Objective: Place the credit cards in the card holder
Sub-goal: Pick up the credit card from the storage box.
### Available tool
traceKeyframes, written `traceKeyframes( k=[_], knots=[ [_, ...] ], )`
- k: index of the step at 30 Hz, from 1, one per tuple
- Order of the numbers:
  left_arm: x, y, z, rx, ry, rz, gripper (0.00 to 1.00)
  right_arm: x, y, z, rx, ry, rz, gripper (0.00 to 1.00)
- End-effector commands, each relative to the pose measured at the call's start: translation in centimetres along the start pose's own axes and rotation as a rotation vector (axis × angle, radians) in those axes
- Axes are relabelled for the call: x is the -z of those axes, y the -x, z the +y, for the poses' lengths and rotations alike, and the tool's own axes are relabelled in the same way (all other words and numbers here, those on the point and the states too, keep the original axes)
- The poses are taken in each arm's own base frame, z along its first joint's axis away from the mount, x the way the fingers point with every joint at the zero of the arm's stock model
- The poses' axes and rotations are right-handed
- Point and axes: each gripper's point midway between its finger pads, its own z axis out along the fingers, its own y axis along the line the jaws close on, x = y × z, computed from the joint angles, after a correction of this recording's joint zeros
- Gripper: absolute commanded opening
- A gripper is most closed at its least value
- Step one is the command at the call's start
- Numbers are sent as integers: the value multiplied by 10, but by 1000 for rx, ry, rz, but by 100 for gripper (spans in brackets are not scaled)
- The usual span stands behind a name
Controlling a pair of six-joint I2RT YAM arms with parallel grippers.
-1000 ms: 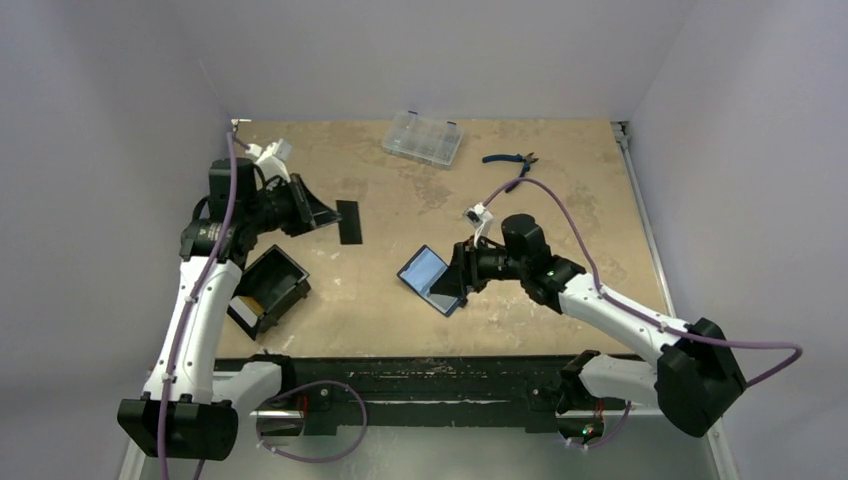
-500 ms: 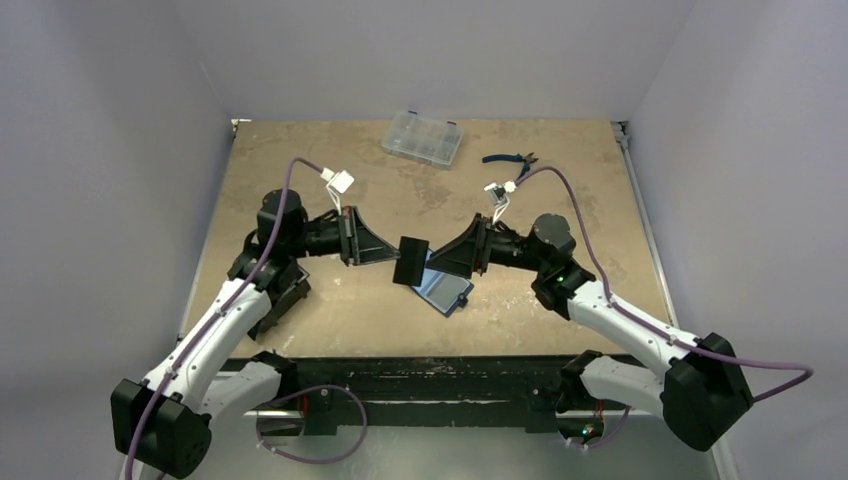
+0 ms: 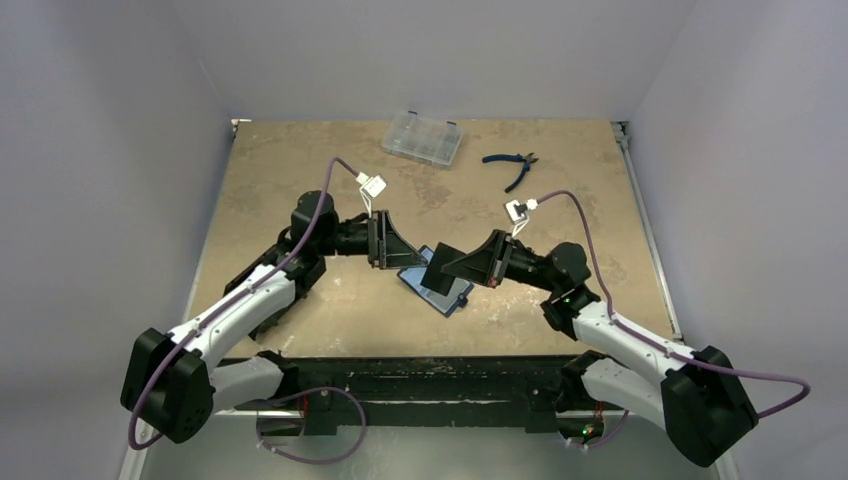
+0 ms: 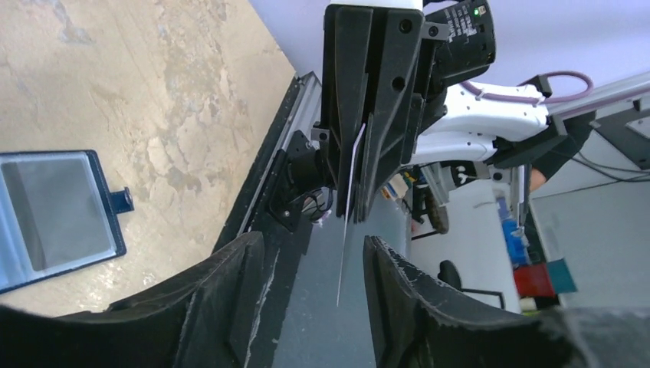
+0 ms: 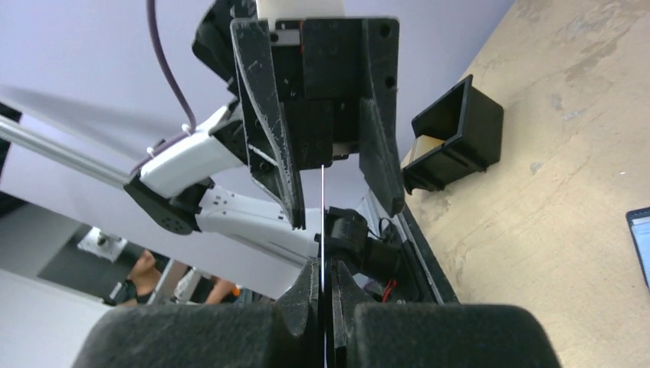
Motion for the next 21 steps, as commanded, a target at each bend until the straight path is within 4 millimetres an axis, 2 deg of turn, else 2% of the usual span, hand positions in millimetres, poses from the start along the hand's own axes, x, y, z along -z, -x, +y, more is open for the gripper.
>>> traceKeyframes(
  k=[1, 3, 5, 9, 10, 11, 12, 13, 15, 17, 18, 19, 21],
  knots=[
    [-2, 4, -11, -18, -73, -37, 56, 13, 20, 21, -9, 113, -108, 0],
    [-6, 0, -19, -24, -111, -27, 56, 14, 22, 21, -9, 125, -106, 0],
    [-16, -8, -17, -20, -109, 11, 54, 13, 23, 23, -10, 146, -108, 0],
    [-30, -10, -21, -24, -149, 23, 39, 10, 21, 21, -37, 169, -87, 0],
    [-31, -9, -21, -23, -154, 22, 32, 10, 20, 21, -46, 176, -83, 0],
    [-33, -10, -19, -20, -145, 29, 22, 10, 18, 19, -58, 171, -77, 0],
    [-35, -8, -12, -27, -110, 29, 9, 10, 17, 15, -66, 159, -71, 0],
    [-36, -9, -2, -34, -56, 49, 0, 9, 15, 9, -73, 133, -59, 0],
    [-34, -9, 23, -69, 79, 86, 0, 8, 10, -23, -119, -6, -39, 22],
    [-22, -9, 52, -50, 205, 129, 0, 15, 3, -73, -144, -245, -12, 48],
    [-13, -6, 64, -32, 253, 137, 0, 22, -2, -95, -132, -357, 9, 57],
    [-3, -3, 80, -18, 302, 137, 0, 30, -8, -113, -116, -444, 42, 64],
    [19, -2, 112, 22, 421, 162, 0, 39, -17, -135, -66, -543, 114, 70]
  ],
)
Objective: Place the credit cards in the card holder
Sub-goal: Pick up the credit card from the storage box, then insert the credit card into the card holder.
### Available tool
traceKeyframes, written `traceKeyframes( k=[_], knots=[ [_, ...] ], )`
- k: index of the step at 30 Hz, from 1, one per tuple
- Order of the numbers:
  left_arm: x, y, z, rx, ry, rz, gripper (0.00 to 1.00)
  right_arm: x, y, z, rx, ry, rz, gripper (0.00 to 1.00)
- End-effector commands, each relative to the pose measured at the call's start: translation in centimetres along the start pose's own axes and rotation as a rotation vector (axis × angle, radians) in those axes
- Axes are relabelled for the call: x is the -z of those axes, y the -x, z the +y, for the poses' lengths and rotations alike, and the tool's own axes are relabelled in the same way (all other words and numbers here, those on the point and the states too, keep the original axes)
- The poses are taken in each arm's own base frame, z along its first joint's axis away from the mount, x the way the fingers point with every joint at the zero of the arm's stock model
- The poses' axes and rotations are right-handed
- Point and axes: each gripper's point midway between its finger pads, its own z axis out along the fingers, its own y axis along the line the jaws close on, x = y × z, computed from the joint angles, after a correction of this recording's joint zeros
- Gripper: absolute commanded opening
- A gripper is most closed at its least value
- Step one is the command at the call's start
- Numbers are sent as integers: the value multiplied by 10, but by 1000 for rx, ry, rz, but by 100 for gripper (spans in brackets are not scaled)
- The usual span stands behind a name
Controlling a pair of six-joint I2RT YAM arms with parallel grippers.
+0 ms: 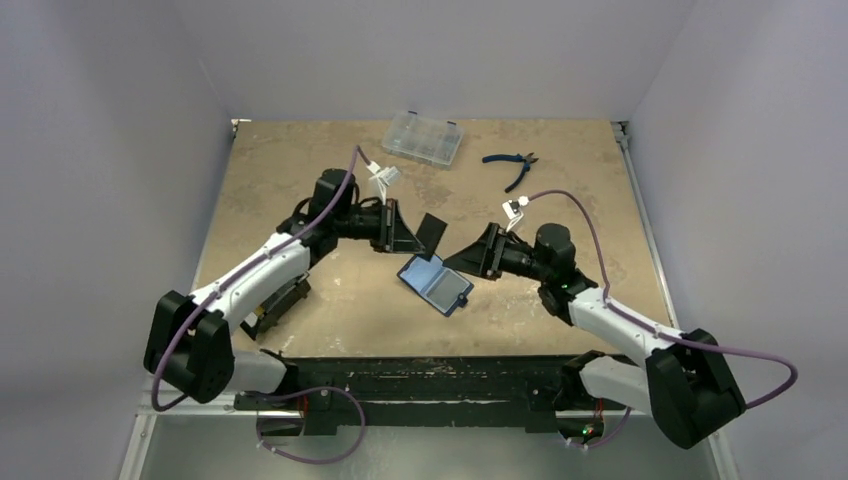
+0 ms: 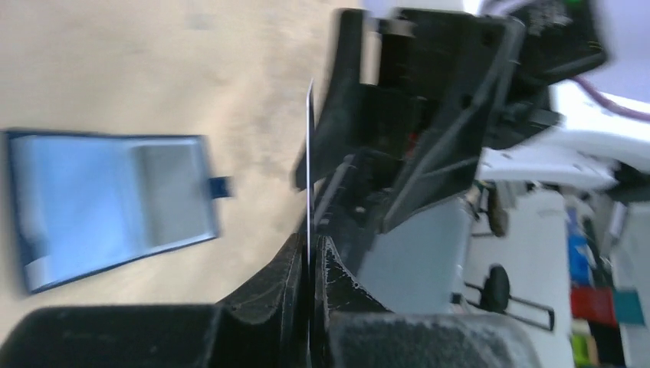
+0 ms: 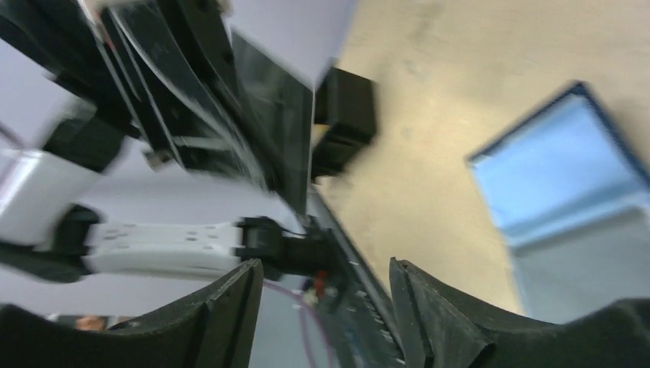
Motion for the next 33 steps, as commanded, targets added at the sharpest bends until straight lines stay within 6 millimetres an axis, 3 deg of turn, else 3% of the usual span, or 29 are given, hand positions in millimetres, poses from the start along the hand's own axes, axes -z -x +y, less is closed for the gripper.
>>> traceKeyframes(
  k=[1, 4, 7, 10, 15, 19, 24, 27, 33],
  knots=[
    [34, -13, 85, 39, 306, 104, 0, 14, -20, -81, 88, -358, 149, 70],
    [21, -27, 96, 70, 251, 185, 0, 6, -30, -95, 87, -370, 225, 64],
    [13, -33, 120, 73, 278, 228, 0, -3, -43, -110, 69, -374, 324, 36],
    [1, -44, 132, 103, 235, 278, 0, -3, -49, -125, 72, -408, 365, 15],
    [-12, -55, 147, 136, 218, 326, 0, 1, -64, -149, 48, -447, 437, 1],
    [-19, -60, 148, 150, 196, 346, 0, 10, -64, -176, 46, -566, 429, 0],
    [-28, -70, 147, 162, 168, 374, 0, 16, -59, -192, 62, -648, 401, 0],
    [-37, -71, 136, 171, 109, 365, 0, 18, -54, -196, 77, -672, 381, 0],
    [-47, -81, 134, 192, 91, 370, 0, 26, -53, -202, 93, -719, 389, 0]
  ],
)
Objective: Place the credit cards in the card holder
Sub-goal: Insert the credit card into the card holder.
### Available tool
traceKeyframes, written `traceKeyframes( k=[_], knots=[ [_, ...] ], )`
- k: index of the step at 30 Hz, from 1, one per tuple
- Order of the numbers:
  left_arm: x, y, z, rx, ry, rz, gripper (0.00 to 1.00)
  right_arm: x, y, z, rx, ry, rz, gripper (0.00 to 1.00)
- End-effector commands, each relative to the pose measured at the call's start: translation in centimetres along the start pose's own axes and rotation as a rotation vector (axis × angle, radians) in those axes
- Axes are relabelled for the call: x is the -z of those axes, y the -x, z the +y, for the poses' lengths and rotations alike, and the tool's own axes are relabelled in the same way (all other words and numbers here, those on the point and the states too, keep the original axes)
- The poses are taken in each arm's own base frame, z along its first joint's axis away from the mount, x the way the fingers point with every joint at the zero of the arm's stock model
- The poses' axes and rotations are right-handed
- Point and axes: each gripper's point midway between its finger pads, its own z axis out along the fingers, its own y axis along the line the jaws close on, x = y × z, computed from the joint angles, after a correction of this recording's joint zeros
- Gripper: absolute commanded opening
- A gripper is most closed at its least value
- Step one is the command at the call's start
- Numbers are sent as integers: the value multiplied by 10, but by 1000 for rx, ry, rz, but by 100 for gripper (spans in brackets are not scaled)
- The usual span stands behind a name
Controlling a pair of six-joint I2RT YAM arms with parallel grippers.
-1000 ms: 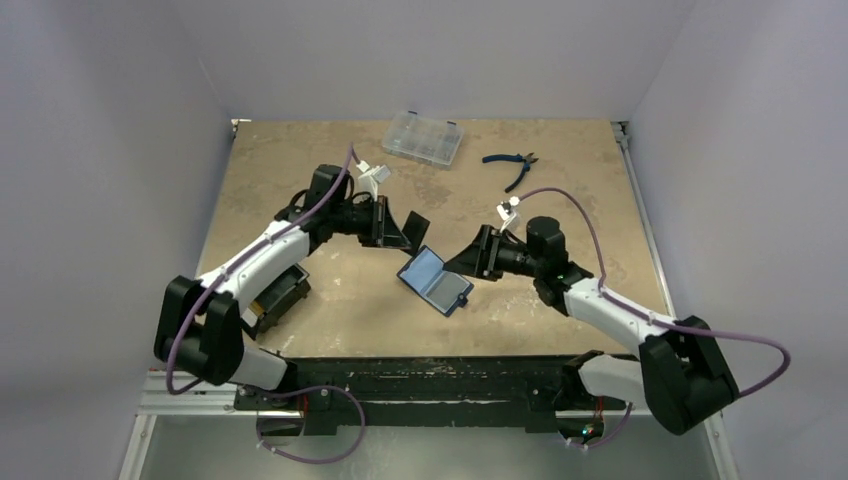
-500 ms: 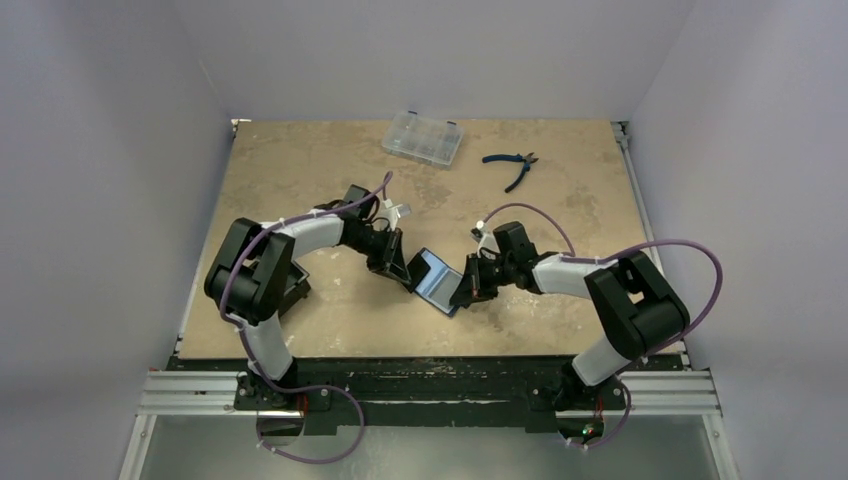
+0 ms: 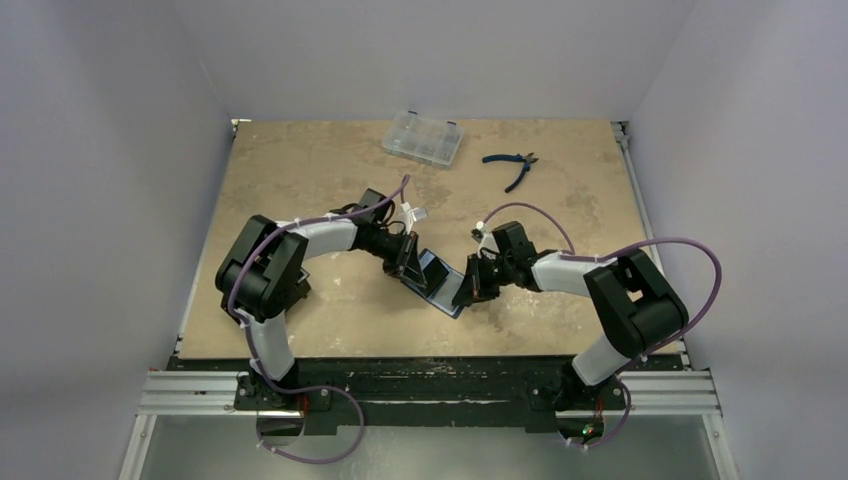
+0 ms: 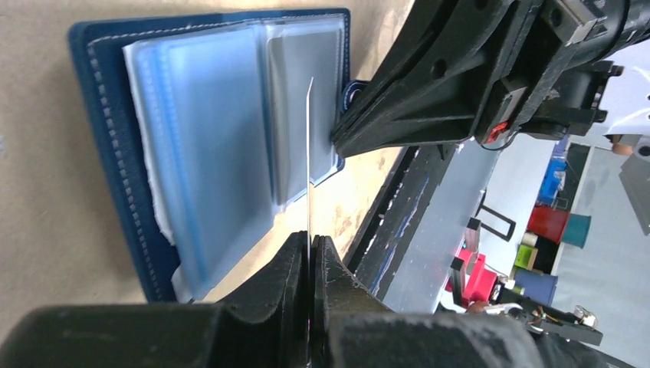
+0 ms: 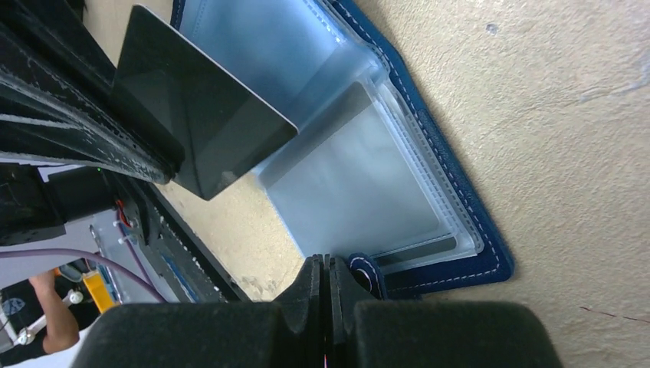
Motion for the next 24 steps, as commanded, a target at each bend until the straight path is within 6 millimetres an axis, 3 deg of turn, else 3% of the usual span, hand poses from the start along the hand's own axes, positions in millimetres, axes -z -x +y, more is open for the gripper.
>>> traceKeyframes(
  k=[1, 14, 20, 24],
  knots=[
    [-10, 1, -9, -22, -67, 0, 0, 2, 11, -28, 45, -140, -49, 0],
    [-18, -1, 15, 5, 2, 20, 0, 7, 14, -24, 69, -130, -60, 0],
    [-3, 9, 21, 24, -4, -31, 0, 7, 12, -25, 67, -130, -58, 0],
    [-4, 6, 20, 28, -24, -12, 0, 5, 10, -26, 64, -125, -52, 0]
  ],
)
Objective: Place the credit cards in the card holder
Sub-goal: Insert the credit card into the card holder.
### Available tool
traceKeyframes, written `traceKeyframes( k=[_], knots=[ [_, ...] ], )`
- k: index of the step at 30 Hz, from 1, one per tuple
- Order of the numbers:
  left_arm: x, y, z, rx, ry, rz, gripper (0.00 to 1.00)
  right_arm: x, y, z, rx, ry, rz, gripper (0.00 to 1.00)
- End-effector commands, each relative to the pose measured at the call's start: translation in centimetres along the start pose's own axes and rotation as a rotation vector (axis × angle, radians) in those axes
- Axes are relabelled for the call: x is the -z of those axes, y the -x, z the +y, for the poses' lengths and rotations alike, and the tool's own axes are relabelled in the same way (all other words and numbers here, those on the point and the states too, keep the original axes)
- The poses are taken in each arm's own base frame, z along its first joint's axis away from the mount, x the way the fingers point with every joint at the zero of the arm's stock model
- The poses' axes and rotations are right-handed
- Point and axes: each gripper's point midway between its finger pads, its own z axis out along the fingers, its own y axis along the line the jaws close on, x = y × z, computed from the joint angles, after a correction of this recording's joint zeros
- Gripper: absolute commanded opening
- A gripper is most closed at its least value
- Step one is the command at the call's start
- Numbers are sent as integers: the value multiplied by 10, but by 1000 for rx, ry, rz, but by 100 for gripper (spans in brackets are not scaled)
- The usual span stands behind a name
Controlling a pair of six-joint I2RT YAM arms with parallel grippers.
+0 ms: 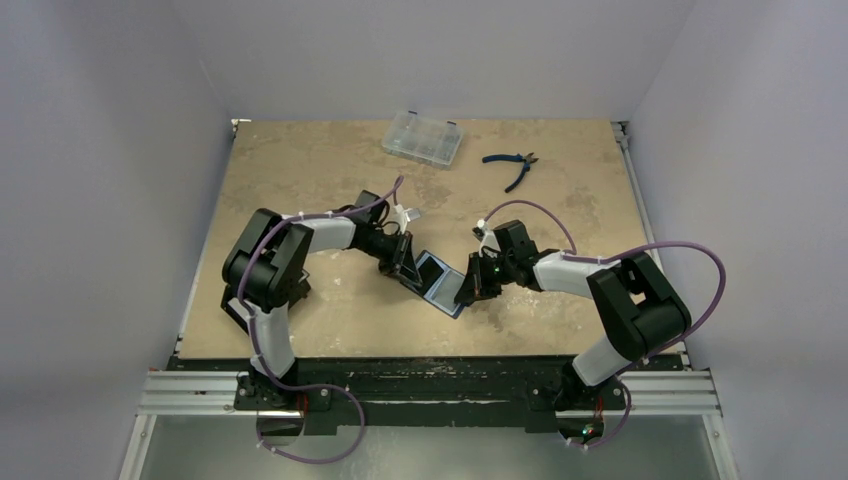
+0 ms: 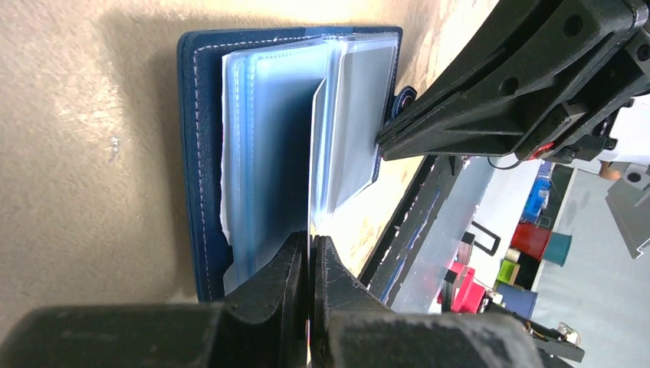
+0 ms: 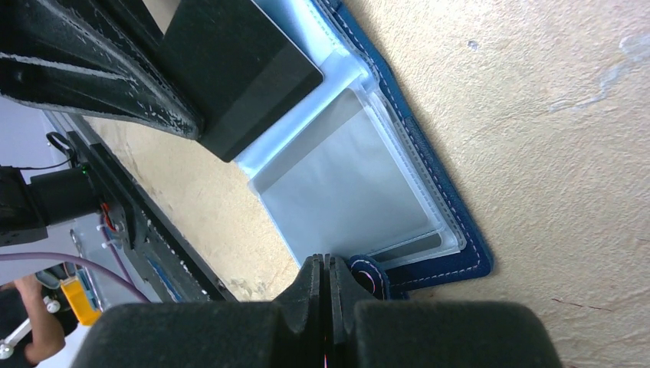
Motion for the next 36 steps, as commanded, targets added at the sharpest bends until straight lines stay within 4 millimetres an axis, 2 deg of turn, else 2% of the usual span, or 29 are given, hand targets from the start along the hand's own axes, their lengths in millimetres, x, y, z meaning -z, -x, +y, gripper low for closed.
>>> traceKeyframes(
  k=[1, 5, 12, 17, 21, 24, 29, 36],
  knots=[
    [1, 2, -3, -32, -41, 3, 0, 0, 4, -22, 25, -100, -26, 0],
    [-3, -5, -9, -43, -80, 28, 0, -1, 3, -22, 25, -93, -24, 0],
    [-4, -3, -19, -65, -116, 27, 0, -1, 3, -20, 26, -83, -22, 0],
    [5, 12, -19, -68, -56, -36, 0, -1, 0, -22, 24, -83, -18, 0],
    [13, 27, -34, -89, -55, -94, 0, -2, -1, -21, 24, -77, -18, 0],
    [8, 19, -38, -92, -73, -56, 0, -2, -1, -21, 26, -72, -17, 0],
    [-1, 1, -30, -80, -61, -2, 0, -2, -1, -20, 27, -68, -16, 0],
    [-5, -5, -17, -56, -28, 18, 0, -1, -3, -20, 28, -68, -15, 0]
  ],
)
